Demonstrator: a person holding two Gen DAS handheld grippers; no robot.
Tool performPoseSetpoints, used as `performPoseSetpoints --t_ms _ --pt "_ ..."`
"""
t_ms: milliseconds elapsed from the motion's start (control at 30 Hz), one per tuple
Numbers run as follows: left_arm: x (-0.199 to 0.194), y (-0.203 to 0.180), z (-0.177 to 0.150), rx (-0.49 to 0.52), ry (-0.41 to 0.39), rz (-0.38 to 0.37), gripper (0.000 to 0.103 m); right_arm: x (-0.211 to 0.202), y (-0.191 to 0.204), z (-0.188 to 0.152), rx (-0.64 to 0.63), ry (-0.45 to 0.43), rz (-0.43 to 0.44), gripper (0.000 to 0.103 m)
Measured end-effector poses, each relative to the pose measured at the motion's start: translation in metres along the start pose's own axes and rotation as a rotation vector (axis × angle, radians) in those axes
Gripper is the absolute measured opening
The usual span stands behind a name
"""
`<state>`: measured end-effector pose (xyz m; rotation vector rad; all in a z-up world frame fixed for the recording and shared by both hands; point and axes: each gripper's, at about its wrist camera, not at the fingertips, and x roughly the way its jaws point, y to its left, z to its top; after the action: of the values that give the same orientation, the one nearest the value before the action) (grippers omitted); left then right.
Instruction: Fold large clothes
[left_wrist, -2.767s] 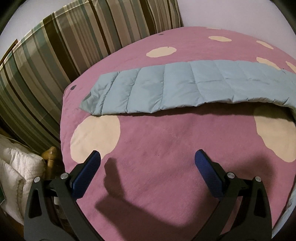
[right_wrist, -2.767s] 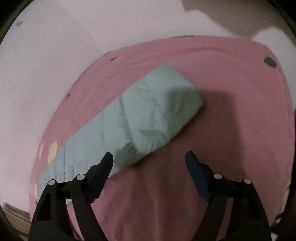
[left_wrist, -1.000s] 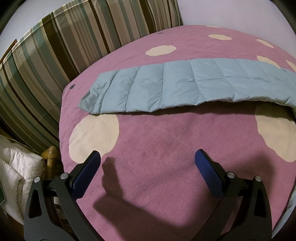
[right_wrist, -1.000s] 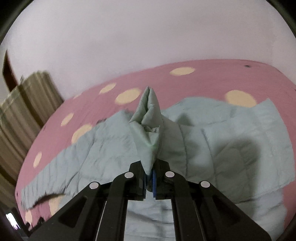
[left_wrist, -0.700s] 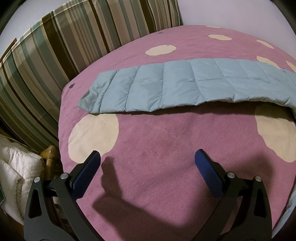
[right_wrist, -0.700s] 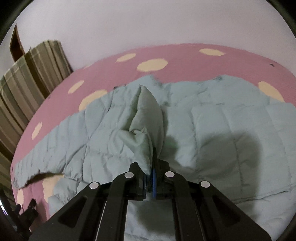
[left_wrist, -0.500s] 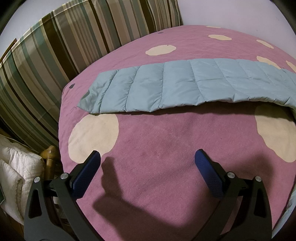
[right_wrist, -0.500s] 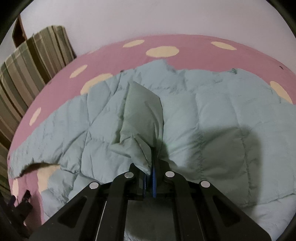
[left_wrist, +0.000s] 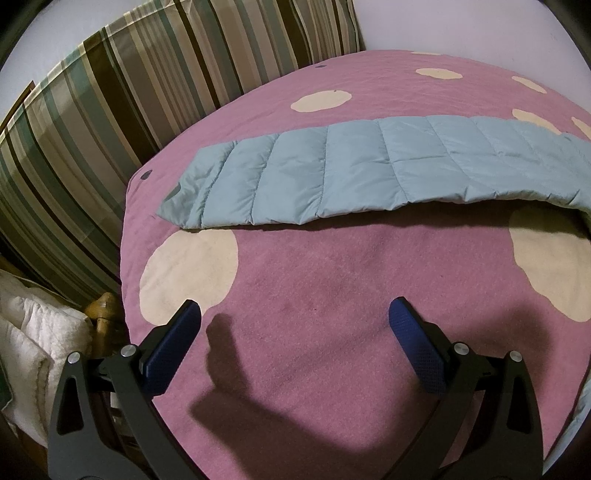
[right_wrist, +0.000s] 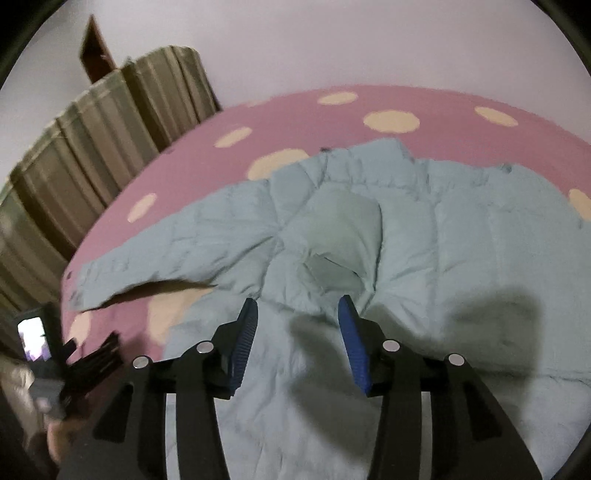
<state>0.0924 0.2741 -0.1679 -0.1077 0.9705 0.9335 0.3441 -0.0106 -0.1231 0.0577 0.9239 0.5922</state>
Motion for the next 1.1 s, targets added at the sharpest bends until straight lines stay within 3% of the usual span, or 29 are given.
performPoseSetpoints --t_ms 133,300,433,533,700,867,1100 --pt "0.0 -0.001 0.0 -0.002 0.0 -0.002 0.101 -0.049 -0.032 -0.006 0.034 -0.089 -0.062 0.045" --pt "0.0 -0.001 0.0 -0.001 -0.001 -0.001 0.101 -0.099 -0.145 -0.01 0.24 -0.176 -0.288 0.017" --pt "0.0 -0.001 0.0 0.001 -0.001 0.001 0.101 -0.112 -0.225 -0.025 0.404 -0.182 -0.429 0.01" --pt "0.0 0.0 0.0 0.002 -0.001 0.002 0.101 -0.092 -0.248 -0.035 0.429 -0.126 -0.418 0.009" --pt "0.001 0.001 0.0 0.01 -0.004 0.01 0.101 -0.051 -0.251 -0.05 0.418 -0.022 -0.381 0.008" --pt "0.001 0.0 0.0 0.008 -0.004 0.008 0.101 -0.069 -0.245 -0.03 0.406 -0.064 -0.38 0.008" --pt "0.001 0.001 -0.001 0.011 -0.006 0.012 0.101 -0.07 -0.281 0.009 0.452 -0.141 -0.443 0.008"
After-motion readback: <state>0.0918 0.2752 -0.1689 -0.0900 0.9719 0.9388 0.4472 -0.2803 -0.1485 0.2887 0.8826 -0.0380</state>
